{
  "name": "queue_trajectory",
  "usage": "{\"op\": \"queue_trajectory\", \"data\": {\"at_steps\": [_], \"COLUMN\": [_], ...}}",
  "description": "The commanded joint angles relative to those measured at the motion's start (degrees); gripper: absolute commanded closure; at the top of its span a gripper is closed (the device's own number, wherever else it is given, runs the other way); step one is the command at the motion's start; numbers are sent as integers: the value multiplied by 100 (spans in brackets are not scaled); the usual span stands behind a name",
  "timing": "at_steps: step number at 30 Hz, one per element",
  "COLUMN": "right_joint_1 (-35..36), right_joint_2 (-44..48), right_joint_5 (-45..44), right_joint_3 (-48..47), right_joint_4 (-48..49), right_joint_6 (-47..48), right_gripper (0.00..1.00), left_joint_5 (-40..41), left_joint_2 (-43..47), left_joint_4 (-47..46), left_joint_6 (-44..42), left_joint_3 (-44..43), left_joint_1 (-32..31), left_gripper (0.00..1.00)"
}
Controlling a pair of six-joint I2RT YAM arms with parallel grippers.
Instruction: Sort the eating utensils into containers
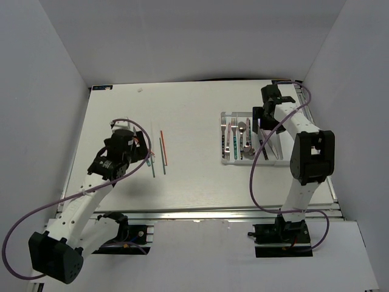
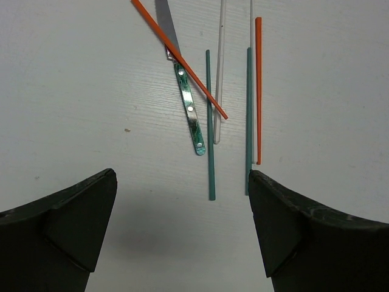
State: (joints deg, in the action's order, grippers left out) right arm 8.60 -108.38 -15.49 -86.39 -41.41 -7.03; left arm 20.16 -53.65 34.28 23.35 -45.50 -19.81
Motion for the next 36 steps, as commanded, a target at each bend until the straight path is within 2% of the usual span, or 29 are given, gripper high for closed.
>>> {"op": "queue_trajectory", "data": {"at_steps": [1, 4, 5, 6, 8, 12, 16, 17, 18, 20, 24, 29, 31, 36], "right_joint_1": [422, 1168, 1309, 1302, 1267, 1302, 1311, 1302, 1302, 1302, 1311, 1302, 1311, 1302], "right_joint_2": [983, 2114, 2380, 2600, 3163, 3577, 3718, 3719, 3719, 3719, 3833, 3789, 3763, 3710], "right_joint_5": [-243, -657, -501, 467, 1342, 1864, 1979, 2014, 2014, 2041, 2330, 2576, 2612, 2525], "right_joint_3": [-124, 321, 533, 788, 1454, 1993, 2407, 2451, 2486, 2513, 2697, 2742, 2724, 2689], "right_joint_4": [-87, 333, 875, 1211, 1826, 2039, 2269, 2269, 2234, 2216, 2382, 2497, 2489, 2410], "right_joint_6": [-263, -264, -282, -316, -500, -721, -642, -599, -528, -501, -493, -528, -528, -554], "right_gripper": [11, 11, 11, 11, 11, 11, 12, 13, 14, 15, 16, 17, 17, 18], "left_joint_5": [-197, -522, -540, -601, -610, 29, 470, 375, 218, -222, 84, 453, 515, 454], "left_joint_2": [-259, -706, -848, -1006, -1609, -2526, -3317, -3467, -3729, -3924, -4285, -4330, -4426, -4733], "left_joint_4": [-44, -158, -281, -325, -291, -176, -273, -316, -387, -580, -493, -589, -651, -747], "left_joint_6": [72, 300, 353, 406, 538, 941, 1415, 1505, 1601, 1821, 1918, 2375, 2498, 2683], "left_joint_3": [-249, -503, -678, -784, -1056, -1725, -2199, -2253, -2288, -2306, -2359, -2122, -2095, -2227], "left_joint_1": [-23, -23, -23, -23, -23, 4, 301, 416, 547, 847, 944, 1129, 1190, 1269], "left_gripper": [2, 2, 2, 2, 2, 2, 3, 5, 14, 19, 19, 20, 24, 41]}}
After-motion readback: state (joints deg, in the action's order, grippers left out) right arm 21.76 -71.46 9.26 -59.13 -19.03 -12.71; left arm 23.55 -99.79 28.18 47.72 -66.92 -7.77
